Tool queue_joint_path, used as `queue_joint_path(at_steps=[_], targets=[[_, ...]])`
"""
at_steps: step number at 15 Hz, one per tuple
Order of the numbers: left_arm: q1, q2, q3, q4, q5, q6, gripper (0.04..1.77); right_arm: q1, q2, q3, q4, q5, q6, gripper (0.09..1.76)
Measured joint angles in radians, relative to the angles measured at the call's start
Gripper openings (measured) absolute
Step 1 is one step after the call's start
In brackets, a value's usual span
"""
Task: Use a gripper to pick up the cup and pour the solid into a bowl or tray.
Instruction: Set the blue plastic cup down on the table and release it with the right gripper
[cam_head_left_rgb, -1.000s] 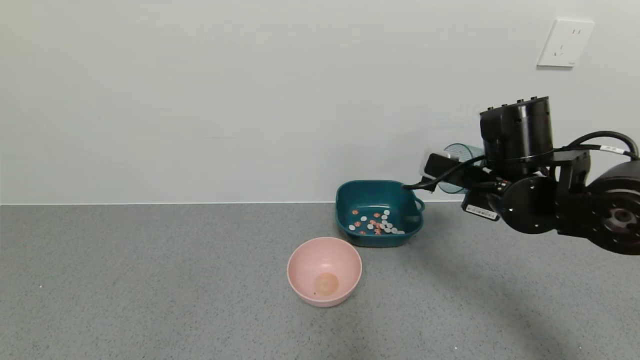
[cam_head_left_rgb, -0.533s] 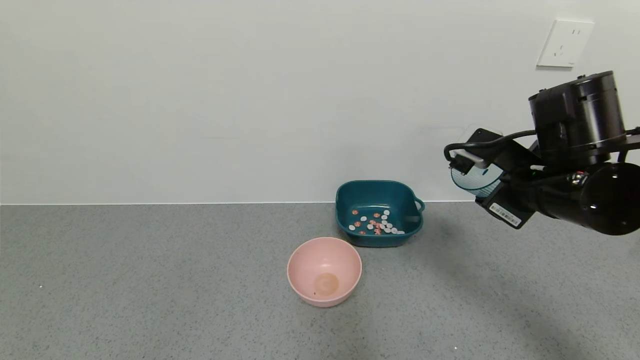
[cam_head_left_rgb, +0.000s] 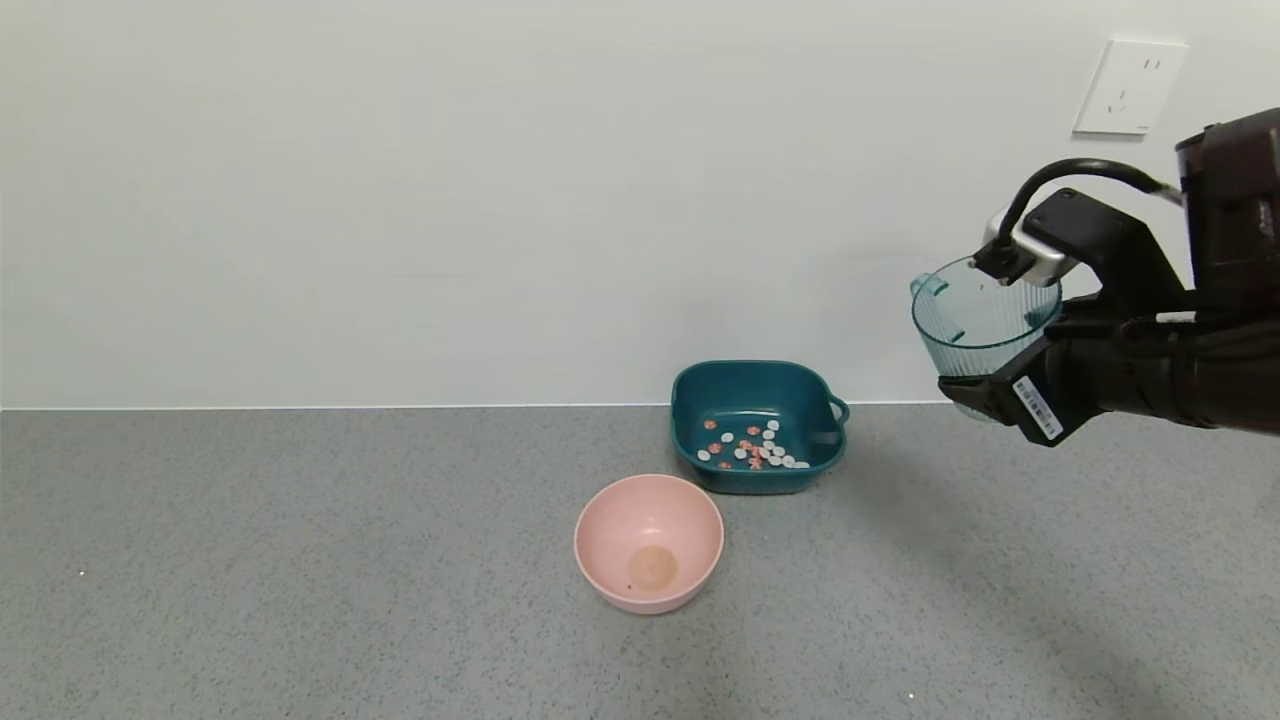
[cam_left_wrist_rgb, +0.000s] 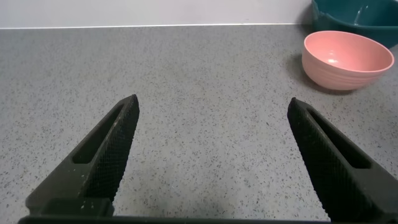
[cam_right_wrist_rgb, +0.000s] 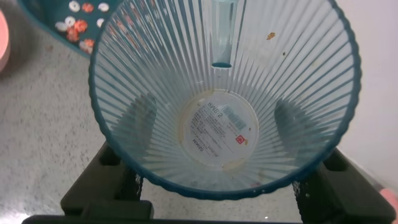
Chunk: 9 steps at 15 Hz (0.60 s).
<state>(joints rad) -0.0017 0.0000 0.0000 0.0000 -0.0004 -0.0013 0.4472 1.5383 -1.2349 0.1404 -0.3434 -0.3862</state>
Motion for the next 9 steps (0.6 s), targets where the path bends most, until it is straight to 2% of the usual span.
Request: queue_joint_path(at_steps=[3, 5, 9], targets=[[0.0, 0.0, 0.0, 0.0, 0.0, 0.0, 1.72, -0.033, -0.013, 0.034, -0.09, 0.004, 0.129, 1.33], [0.0, 0.0, 0.0, 0.0, 0.0, 0.0, 1.72, -0.043, -0.015, 0.104, -0.197, 0.003, 0.161, 1.33], [0.0, 0.0, 0.0, 0.0, 0.0, 0.0, 1.72, -0.082, 0.002, 0.299, -0.588, 0.011, 0.169, 1.33]])
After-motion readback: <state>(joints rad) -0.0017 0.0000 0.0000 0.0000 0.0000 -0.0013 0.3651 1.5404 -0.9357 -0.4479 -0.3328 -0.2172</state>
